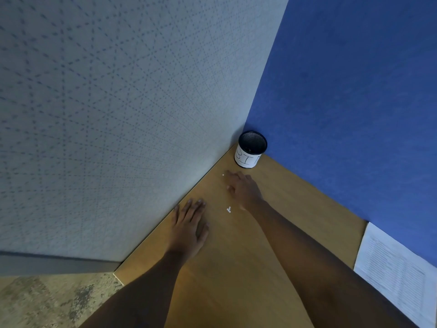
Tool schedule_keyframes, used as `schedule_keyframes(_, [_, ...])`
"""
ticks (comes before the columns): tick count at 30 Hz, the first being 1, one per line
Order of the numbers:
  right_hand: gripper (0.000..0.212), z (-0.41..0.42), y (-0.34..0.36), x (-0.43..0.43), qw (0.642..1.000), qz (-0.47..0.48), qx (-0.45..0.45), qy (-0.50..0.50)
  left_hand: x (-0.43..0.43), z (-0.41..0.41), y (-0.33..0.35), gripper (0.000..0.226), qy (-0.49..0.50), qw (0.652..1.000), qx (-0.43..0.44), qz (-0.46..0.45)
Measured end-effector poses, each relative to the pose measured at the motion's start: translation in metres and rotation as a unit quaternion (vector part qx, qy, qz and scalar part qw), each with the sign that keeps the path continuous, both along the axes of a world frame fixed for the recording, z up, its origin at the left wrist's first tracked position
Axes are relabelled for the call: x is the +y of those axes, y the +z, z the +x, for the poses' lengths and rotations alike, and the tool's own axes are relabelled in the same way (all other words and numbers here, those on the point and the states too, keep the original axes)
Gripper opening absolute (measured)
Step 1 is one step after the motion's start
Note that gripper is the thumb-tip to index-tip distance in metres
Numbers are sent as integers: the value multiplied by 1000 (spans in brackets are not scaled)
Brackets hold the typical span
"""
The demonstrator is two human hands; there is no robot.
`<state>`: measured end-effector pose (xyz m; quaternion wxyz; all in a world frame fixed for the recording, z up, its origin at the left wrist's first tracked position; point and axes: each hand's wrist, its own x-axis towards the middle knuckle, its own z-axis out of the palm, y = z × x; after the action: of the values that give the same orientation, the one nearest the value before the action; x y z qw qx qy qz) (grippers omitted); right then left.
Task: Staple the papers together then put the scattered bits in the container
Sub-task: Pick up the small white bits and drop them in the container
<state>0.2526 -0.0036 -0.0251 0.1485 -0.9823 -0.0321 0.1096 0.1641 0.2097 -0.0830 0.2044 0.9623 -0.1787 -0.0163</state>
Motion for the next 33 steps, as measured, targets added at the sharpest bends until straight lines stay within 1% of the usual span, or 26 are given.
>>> schedule_keyframes(5, [45,10,-2,4,995,-100,7,28,0,0,-1,60,-1,1000,0,-11])
schedule_keyframes(7, [44,5,-6,2,995,-90,3,34,0,0,-2,60,0,1000,0,-13])
schedule_keyframes(10, [44,-9,-13,-7,998,-39,-2,50,0,1,-1,60,1,1000,2,-4])
schedule_keyframes(14, [45,-41,-17,-21,996,-23,-16,80,0,2,-2,62,2,1000,6,7])
schedule_keyframes(17, [54,-67,-18,-22,997,-16,-22,68,0,3,-1,62,3,1000,7,15])
schedule_keyframes(23, [59,-97,-16,-15,999,-9,-9,48,1,2,-1,62,1,1000,-1,7])
schedule_keyframes(26, [61,-105,-15,-11,999,-23,-6,44,1,2,-1,62,0,1000,-1,11])
schedule_keyframes(29, [61,-113,-18,-2,997,-63,-1,39,1,2,0,62,0,1000,0,12])
schedule_keyframes(33, [63,-119,-22,13,996,-94,-13,0,1,2,1,62,1,1000,-5,4])
